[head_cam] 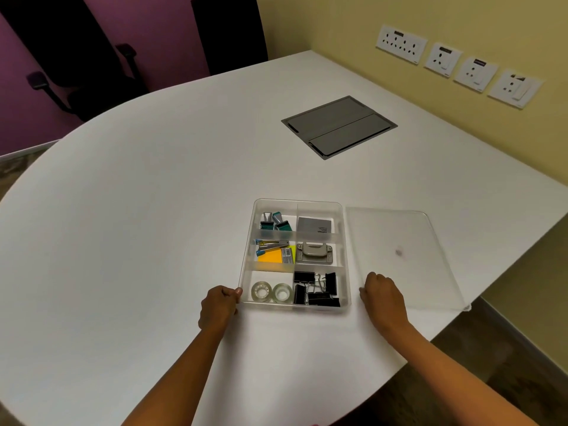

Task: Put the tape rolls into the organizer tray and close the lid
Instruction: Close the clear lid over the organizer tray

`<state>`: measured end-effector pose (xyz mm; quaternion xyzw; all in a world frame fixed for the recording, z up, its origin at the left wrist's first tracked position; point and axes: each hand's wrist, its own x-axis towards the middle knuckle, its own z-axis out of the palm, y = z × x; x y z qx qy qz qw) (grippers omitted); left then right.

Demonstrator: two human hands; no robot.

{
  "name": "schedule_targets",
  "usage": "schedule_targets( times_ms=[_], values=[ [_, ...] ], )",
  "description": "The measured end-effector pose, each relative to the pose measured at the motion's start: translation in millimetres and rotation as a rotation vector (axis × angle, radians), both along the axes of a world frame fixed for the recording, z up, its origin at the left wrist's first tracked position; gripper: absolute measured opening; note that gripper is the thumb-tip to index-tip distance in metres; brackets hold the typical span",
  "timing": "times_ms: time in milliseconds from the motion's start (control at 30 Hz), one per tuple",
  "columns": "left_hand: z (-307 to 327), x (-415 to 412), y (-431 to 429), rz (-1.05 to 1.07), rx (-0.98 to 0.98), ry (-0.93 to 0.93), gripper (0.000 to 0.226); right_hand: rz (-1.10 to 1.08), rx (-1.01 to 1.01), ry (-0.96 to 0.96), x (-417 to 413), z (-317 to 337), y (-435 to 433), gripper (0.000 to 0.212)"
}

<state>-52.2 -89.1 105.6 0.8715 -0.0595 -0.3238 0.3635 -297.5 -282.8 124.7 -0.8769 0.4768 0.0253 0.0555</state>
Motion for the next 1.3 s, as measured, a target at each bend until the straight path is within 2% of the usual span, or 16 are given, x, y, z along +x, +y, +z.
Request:
schedule_targets(
  times_ms=[67, 167, 333, 400, 500, 600, 700, 900, 967, 1067, 1167, 1300],
  values=[
    [-1, 1, 1, 0.001, -0.007, 0.009, 0.025, -0.016, -0.029, -0.063, -1, 15, 0, 0.015],
    [-3, 2, 2, 0.007, -0.023, 0.023, 0.026, -0.082, -0.115, -0.300, -1, 46, 1, 0.016],
    [-2, 1, 3, 0.013, -0.032, 0.028, 0.028, -0.164, -0.372, -0.658, -2, 98, 7, 0.008],
    [-1, 1, 3, 0.008, -0.028, 0.026, 0.028, -0.144, -0.449, -0.746, -3, 109, 14, 0.008],
    [1, 0, 2, -0.004, -0.023, 0.018, 0.028, -0.094, -0.446, -0.868, 0, 116, 29, 0.007],
    [2, -1, 2, -0.003, -0.019, 0.009, 0.028, -0.159, -0.341, -1.038, 6, 120, 39, 0.005],
    [3, -2, 2, -0.005, -0.020, 0.001, 0.028, -0.325, -0.146, -1.212, 10, 117, 43, 0.003],
    [5, -2, 3, 0.017, -0.031, 0.004, 0.025, -0.821, 0.579, -1.527, 13, 70, 36, 0.019],
    [7, -3, 4, 0.015, -0.037, -0.006, 0.025, -0.958, 0.744, -1.501, 10, 49, 36, 0.018],
    [8, -5, 3, 0.004, -0.039, -0.012, 0.024, -1.071, 0.840, -1.371, 6, 20, 45, 0.018],
    [8, -11, 3, -0.039, 0.001, -0.034, 0.025, -1.091, 0.773, -1.253, 3, 0, 53, 0.019],
    [7, -17, 4, -0.022, -0.005, -0.012, 0.026, -1.000, 0.646, -1.096, 4, -11, 57, 0.019]
  ],
)
